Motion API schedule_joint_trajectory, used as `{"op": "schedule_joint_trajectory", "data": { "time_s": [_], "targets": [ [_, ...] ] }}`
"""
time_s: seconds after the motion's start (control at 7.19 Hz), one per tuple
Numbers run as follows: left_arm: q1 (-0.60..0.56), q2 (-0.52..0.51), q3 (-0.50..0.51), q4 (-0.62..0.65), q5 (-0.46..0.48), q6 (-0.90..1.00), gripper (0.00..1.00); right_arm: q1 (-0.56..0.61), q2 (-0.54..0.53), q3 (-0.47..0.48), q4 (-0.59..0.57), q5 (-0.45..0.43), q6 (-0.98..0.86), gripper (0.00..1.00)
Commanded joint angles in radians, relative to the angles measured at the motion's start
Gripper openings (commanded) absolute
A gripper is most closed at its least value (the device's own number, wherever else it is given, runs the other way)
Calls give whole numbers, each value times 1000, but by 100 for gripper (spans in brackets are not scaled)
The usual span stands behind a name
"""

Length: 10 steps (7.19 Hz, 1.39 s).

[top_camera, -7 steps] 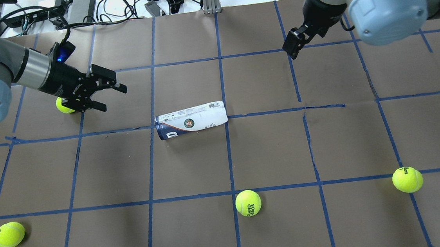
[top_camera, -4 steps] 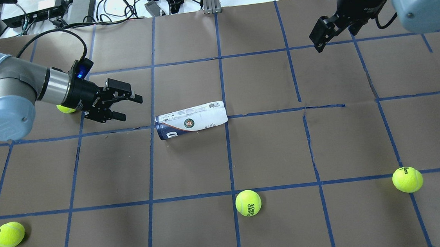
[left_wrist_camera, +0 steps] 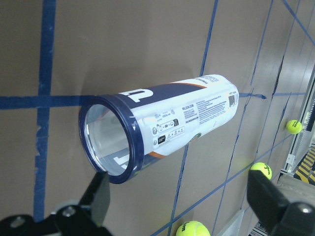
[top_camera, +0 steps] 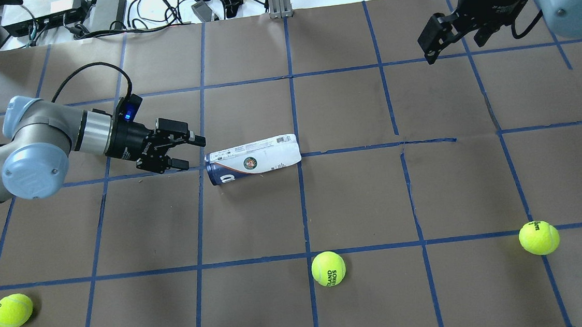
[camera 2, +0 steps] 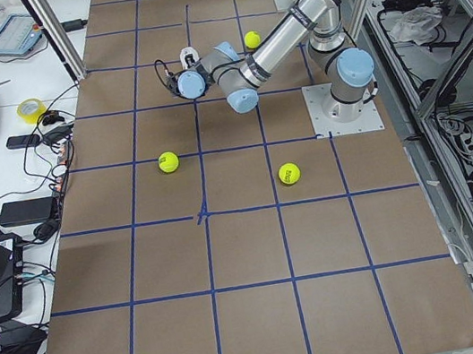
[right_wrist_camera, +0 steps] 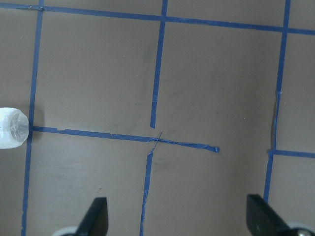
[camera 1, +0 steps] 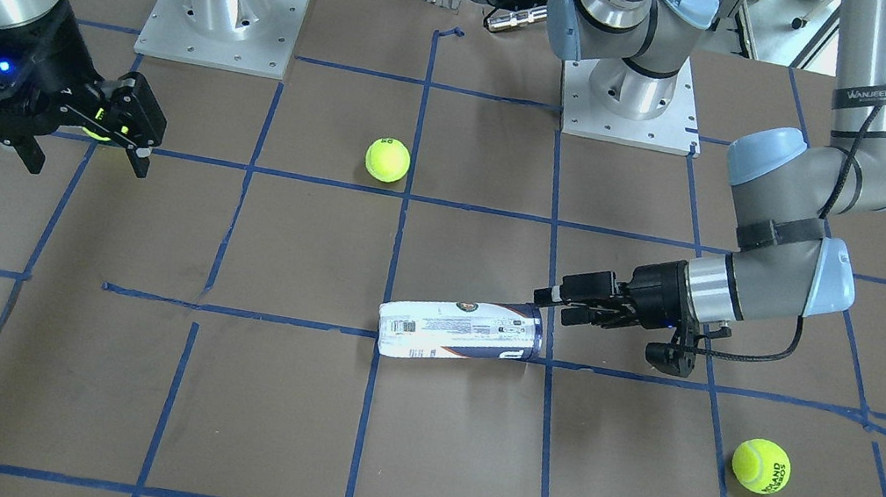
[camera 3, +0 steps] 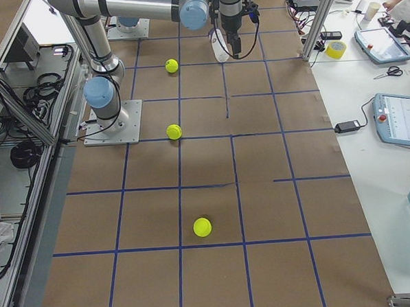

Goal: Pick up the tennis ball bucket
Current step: 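Reach the left gripper to the can's navy end while the right arm withdraws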

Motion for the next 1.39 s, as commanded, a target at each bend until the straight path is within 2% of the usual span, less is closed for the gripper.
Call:
{"op": "schedule_joint_trajectory", "data": {
  "time_s": [0.0,0.14,0.56,0.7,0.97,1.25],
  "targets": [
    [-1,-38,-6,10,-27,37,100,13,-67,-3,104,-1,88,100],
    [-6,-54,-6,11,-31,38,100,21,-106,-3,159,-9,93,100],
    [-50,-86,-6,70,-57,35,100,99,-129,-5,163,-3,140,100],
    [-50,-94,-5,70,-56,37,90,102,-129,-2,161,6,147,100],
    [-50,-103,6,71,-50,31,1,104,-134,0,166,3,151,100],
    [-50,-101,29,73,-44,-44,0,104,-131,4,164,0,150,100]
  ]
}}
